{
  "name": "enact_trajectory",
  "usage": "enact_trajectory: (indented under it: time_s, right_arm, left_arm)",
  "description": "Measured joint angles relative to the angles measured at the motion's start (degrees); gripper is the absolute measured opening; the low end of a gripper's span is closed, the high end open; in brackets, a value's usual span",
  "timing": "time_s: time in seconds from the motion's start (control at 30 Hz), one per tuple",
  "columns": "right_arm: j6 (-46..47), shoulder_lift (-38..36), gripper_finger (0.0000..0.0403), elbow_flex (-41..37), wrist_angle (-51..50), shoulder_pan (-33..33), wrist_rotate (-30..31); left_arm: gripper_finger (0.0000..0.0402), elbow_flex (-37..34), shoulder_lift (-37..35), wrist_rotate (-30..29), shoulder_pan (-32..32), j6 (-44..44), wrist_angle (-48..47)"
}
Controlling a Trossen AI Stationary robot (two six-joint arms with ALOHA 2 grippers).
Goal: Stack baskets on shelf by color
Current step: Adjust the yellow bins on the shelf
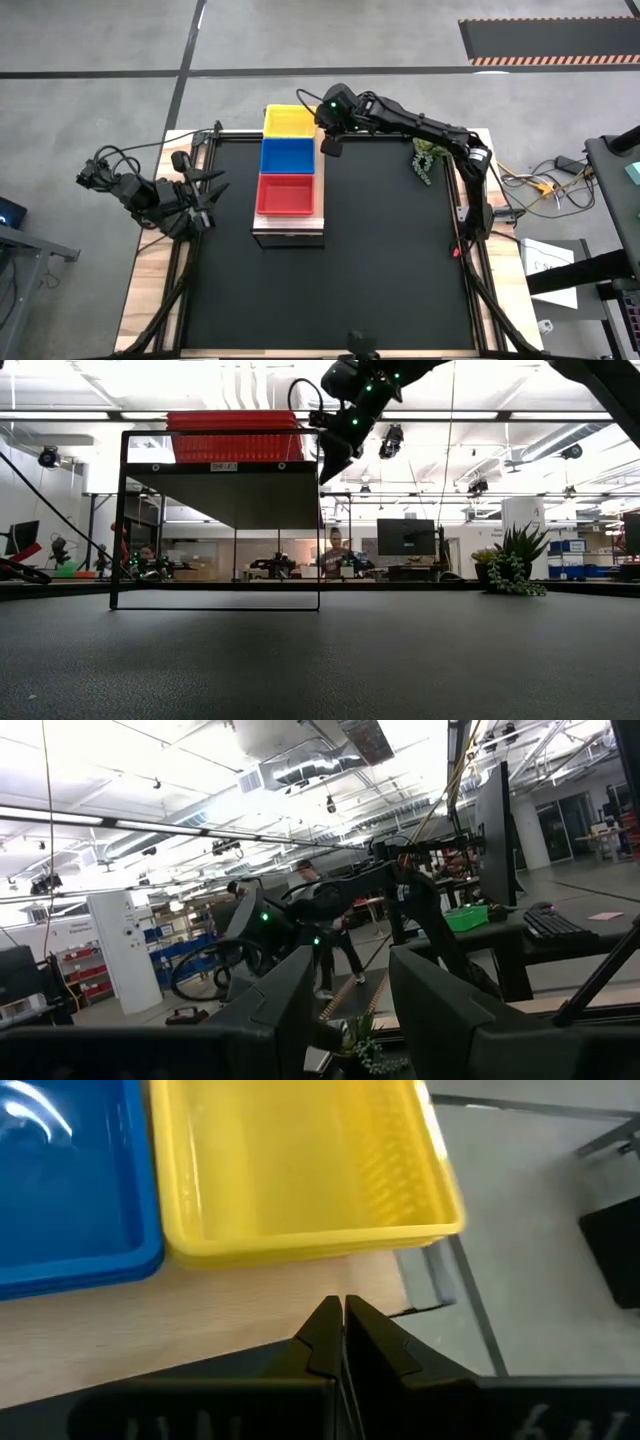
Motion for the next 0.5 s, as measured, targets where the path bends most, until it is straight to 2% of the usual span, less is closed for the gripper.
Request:
enact_trajectory:
  time_s: [0.13, 0.37, 0.5]
  right_arm:
    - [0.56, -1.51, 0.0008, 0.00, -1.31, 0.10, 0.12]
    - [5.02, -4.82, 0.0008, -0.02, -6.72, 1.74, 0.09]
    - [8.17, -6.64, 0.0008, -0.99, -11.71, 4.31, -0.02]
  left_arm:
    - [0.0118, -0.17, -0.28, -0.72, -0.01, 0.04, 0.01]
    - [0.0118, -0.30, -0.28, -7.95, 0.00, 0.57, -0.04]
    - [0.0115, -0.33, -0.20, -8.81, 0.09, 0.57, -0.02]
